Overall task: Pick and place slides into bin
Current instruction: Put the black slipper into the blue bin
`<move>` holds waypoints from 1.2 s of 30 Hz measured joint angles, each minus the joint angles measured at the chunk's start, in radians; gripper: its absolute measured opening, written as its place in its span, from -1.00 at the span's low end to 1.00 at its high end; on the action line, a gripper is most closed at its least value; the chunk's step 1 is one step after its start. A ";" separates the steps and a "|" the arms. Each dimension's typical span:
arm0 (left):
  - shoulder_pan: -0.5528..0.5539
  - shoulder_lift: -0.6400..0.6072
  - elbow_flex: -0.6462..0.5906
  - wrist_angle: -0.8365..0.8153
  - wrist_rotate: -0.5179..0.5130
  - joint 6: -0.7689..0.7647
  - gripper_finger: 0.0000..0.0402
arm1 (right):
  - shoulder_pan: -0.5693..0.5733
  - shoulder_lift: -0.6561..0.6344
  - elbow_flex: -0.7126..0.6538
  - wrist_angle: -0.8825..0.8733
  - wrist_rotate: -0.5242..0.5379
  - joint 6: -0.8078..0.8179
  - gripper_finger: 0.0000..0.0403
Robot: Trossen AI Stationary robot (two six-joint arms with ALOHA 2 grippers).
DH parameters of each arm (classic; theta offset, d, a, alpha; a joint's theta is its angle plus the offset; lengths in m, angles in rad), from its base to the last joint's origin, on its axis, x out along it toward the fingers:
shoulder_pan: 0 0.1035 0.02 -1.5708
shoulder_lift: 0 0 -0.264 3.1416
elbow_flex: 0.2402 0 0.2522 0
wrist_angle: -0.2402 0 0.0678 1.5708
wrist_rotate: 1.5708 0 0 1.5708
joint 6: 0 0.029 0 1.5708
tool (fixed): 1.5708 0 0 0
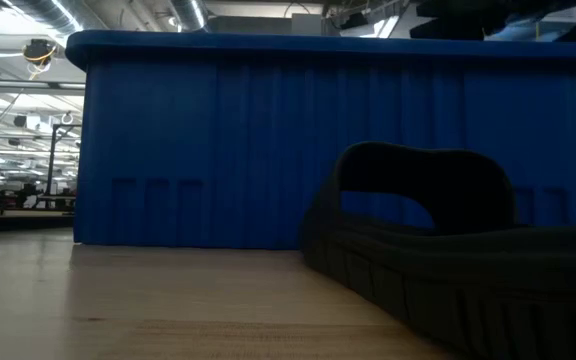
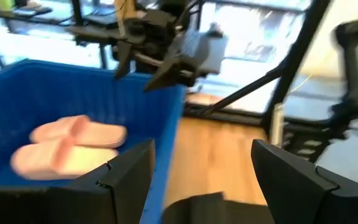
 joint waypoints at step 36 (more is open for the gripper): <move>-0.144 -0.332 -0.373 0.025 -0.031 -0.091 0.30 | 0.180 0.627 0.712 -0.433 -0.211 -0.239 0.41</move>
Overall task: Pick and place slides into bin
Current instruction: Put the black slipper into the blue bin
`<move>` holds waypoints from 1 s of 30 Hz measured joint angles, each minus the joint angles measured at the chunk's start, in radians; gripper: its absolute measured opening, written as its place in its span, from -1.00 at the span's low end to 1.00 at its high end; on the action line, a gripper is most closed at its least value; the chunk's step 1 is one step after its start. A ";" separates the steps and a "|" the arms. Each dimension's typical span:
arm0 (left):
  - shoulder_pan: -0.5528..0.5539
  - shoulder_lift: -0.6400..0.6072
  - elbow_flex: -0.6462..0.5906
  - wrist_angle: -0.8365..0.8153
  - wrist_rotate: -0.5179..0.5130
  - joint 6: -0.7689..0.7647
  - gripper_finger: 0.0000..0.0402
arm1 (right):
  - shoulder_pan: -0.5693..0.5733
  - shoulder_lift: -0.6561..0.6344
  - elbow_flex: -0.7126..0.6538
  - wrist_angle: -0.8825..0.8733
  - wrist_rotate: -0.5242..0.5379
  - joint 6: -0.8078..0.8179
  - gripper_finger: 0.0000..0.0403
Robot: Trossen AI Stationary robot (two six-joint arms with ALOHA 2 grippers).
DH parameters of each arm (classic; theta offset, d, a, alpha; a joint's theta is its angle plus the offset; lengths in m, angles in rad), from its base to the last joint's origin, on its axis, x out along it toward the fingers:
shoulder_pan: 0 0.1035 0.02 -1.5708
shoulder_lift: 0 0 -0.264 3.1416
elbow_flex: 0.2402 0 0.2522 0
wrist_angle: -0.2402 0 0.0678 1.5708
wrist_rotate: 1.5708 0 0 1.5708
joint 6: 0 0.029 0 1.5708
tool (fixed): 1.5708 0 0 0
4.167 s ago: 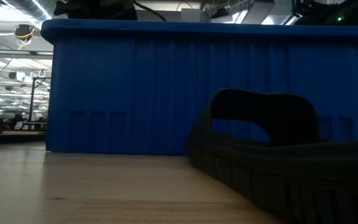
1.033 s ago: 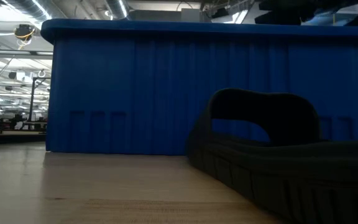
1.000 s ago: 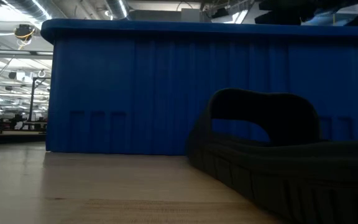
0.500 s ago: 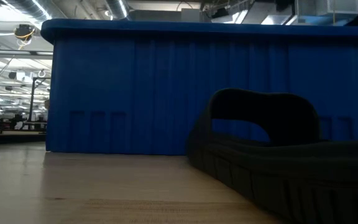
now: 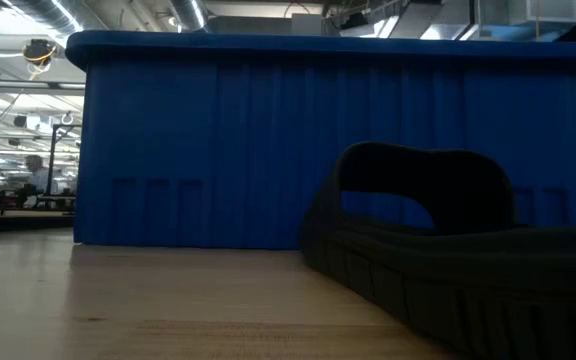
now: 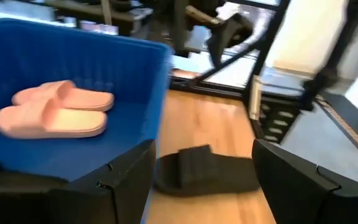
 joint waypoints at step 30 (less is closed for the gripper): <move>-0.376 -0.088 0.000 -0.126 -0.148 0.048 0.30 | 0.263 0.674 0.482 -0.531 0.247 0.692 0.41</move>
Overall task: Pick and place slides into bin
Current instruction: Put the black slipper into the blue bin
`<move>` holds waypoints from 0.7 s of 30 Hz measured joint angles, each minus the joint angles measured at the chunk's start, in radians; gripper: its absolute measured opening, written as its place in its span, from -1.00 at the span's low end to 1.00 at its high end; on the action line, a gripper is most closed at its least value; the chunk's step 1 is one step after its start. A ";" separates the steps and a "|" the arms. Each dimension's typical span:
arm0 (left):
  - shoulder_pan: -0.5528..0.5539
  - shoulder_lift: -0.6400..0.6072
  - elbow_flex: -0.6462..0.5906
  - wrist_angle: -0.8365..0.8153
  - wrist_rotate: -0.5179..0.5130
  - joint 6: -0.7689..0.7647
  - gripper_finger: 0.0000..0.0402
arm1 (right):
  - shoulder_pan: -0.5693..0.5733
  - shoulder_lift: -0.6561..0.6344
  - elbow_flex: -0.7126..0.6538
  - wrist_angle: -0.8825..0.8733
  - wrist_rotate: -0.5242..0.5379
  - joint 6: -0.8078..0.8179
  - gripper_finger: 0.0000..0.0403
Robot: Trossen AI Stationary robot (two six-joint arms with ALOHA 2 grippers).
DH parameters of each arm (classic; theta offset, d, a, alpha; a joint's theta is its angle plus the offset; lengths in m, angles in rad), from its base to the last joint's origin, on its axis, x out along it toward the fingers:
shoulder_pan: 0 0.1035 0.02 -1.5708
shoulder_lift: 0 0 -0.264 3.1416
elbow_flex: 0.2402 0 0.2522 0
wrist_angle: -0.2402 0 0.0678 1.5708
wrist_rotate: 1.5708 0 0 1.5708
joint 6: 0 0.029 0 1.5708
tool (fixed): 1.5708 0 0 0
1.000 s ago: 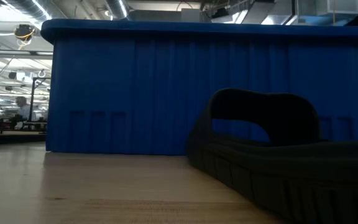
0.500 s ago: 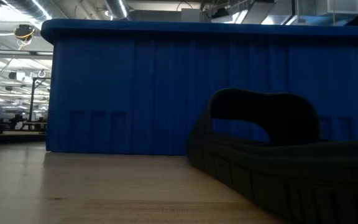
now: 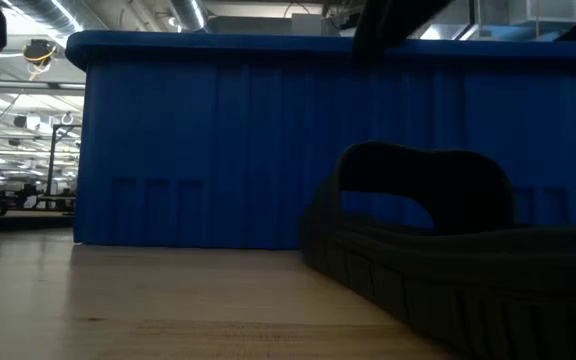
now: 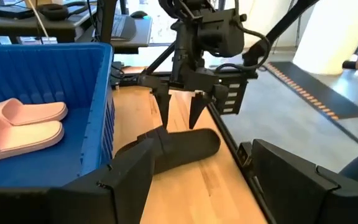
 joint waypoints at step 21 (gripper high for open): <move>0.000 0.000 0.000 -0.074 0.004 -0.002 0.30 | -0.003 0.050 0.000 0.046 -0.103 -0.162 0.41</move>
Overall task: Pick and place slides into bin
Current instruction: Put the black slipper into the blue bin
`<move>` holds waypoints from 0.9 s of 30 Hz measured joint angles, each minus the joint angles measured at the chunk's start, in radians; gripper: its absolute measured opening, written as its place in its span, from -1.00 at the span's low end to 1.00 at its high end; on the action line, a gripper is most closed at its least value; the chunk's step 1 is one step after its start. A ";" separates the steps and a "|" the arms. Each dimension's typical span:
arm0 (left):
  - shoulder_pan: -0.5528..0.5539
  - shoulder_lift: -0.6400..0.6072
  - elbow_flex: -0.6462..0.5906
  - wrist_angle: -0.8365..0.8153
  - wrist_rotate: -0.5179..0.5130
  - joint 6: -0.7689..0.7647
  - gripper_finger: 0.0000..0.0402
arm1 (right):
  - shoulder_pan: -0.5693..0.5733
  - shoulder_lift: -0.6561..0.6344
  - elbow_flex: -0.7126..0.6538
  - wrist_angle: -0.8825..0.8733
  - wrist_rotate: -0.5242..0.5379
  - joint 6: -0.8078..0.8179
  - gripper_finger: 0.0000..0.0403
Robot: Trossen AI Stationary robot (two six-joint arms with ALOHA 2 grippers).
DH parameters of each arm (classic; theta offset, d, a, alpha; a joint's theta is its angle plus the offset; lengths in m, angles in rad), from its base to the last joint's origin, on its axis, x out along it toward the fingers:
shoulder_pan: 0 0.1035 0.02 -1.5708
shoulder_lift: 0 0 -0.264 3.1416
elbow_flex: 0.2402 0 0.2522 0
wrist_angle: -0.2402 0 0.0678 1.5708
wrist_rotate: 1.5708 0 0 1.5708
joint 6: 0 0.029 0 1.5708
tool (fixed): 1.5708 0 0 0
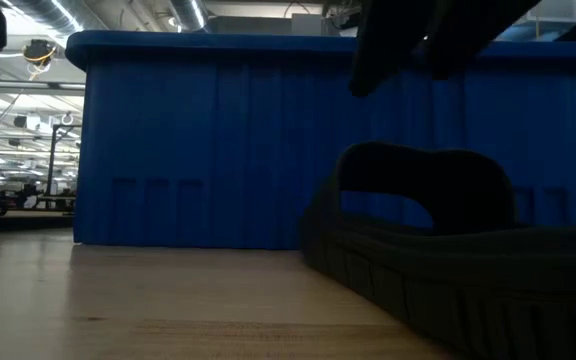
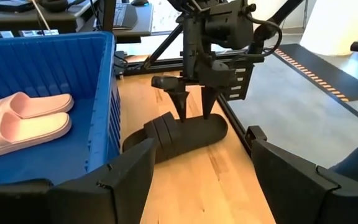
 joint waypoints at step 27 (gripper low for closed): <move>0.000 0.000 0.000 -0.003 -0.003 -0.003 0.30 | -0.028 0.105 -0.002 -0.096 0.193 0.204 0.41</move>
